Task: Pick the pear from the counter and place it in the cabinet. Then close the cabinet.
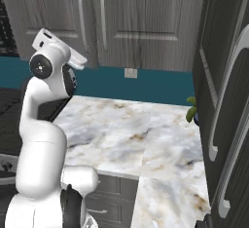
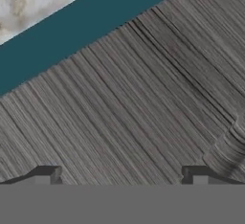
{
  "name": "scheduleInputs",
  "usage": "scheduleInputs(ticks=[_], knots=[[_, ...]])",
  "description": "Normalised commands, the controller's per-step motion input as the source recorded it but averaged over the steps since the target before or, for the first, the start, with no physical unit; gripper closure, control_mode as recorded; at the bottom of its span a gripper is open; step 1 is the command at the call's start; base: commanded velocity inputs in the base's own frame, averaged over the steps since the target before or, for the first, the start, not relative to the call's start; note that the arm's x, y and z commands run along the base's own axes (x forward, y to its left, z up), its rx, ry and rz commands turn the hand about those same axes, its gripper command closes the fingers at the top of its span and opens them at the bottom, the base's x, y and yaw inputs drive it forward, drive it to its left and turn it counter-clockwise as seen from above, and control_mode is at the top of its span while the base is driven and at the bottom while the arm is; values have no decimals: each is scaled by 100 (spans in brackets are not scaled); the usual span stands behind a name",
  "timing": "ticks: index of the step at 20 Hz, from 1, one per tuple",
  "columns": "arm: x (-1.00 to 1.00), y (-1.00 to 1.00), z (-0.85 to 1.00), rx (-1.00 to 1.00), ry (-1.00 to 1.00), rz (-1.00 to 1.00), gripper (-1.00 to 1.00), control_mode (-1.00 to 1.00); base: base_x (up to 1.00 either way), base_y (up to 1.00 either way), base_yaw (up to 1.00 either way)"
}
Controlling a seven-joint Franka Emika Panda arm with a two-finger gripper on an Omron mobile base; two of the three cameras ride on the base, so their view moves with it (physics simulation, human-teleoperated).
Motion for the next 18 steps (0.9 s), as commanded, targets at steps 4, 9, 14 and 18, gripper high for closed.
scheduleInputs(ticks=[4, 9, 14, 18], knots=[[100, -4, 0, -10, 11, 26, -100, -100, 0, 0, 0], [83, 5, -3, -18, 20, 19, -100, -100, 0, 0, 0], [-5, 27, -4, -25, 1, 9, -100, -100, 0, 0, 0], [-80, 2, 24, -23, 0, 1, -100, -100, 0, 0, 0]])
